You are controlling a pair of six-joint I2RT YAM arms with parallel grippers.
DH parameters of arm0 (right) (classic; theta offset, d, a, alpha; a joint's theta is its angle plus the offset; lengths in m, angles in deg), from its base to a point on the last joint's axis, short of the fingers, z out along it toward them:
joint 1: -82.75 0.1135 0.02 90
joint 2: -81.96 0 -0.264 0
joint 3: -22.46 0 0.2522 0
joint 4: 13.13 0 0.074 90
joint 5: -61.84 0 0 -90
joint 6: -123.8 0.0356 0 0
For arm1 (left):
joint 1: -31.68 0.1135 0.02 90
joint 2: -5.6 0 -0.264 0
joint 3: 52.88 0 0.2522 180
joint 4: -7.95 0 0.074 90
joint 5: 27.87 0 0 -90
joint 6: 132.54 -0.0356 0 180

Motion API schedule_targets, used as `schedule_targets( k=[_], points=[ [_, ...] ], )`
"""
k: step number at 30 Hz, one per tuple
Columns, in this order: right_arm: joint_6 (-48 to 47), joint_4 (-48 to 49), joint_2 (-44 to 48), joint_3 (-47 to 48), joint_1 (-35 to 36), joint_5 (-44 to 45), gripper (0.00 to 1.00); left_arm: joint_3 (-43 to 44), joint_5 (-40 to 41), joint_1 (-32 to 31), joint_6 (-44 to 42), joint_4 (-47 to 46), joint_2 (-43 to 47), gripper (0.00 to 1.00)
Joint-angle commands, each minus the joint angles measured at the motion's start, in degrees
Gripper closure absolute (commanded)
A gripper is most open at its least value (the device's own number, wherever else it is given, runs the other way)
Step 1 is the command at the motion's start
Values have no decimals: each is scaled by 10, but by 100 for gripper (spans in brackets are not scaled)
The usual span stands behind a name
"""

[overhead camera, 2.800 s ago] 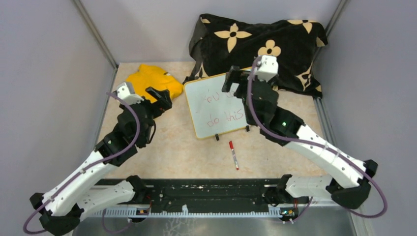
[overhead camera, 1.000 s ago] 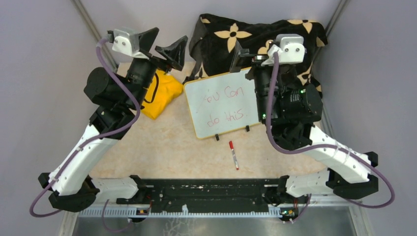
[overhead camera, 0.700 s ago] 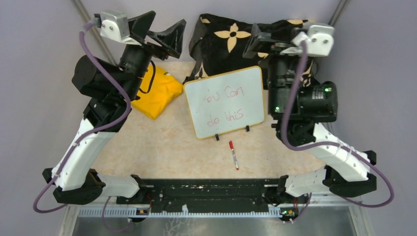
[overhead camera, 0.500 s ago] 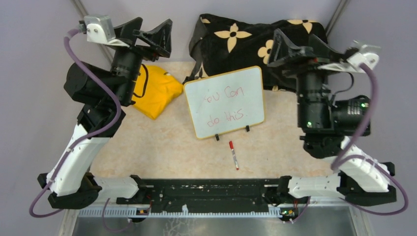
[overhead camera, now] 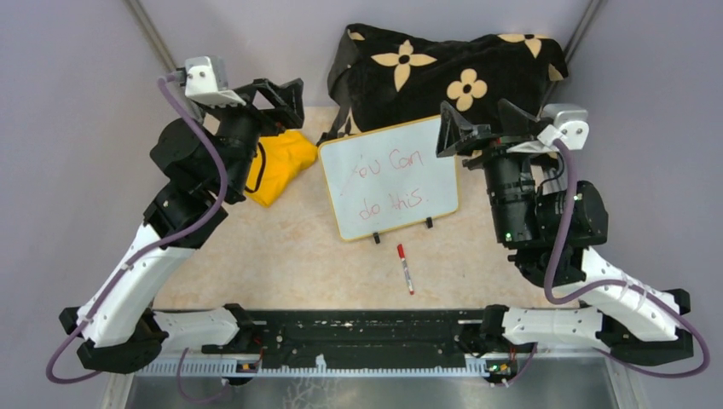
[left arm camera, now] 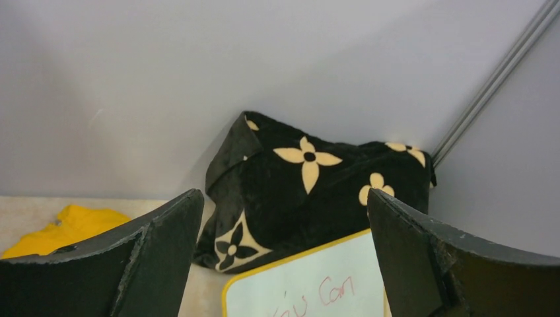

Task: Write a sentence on the whiteboard
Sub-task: Reset both arms

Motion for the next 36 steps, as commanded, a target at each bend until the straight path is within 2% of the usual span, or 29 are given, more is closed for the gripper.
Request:
schedule_targets(
  k=[1, 3, 6, 12, 15, 18, 22, 26, 36],
  points=[
    [103, -120, 31, 43, -2, -52, 1, 6, 16, -3, 14, 30, 9, 1],
    [140, -136, 54, 45, -2, -118, 1, 18, 23, -3, -3, 30, 8, 1],
    [139, -87, 80, 19, -2, -137, 1, 34, 30, -2, -25, 25, 6, 1],
    [-33, 73, 27, -19, -2, 25, 1, 38, 22, -2, -20, 28, 2, 1],
    [-69, 125, 2, -28, -2, 50, 1, 38, 12, -2, -18, 32, -1, 1],
    [-23, 75, -11, -11, -2, 35, 1, 38, -1, -2, -17, 33, -5, 1],
    [-21, 57, -42, 3, -5, 33, 1, 37, -14, -2, -17, 31, -6, 1],
    [38, 0, -47, 8, -27, -4, 1, 25, -37, -3, -40, 20, 0, 1],
    [55, -5, -27, -13, -38, 5, 1, 5, -38, -3, -39, 11, 12, 1]
  ],
)
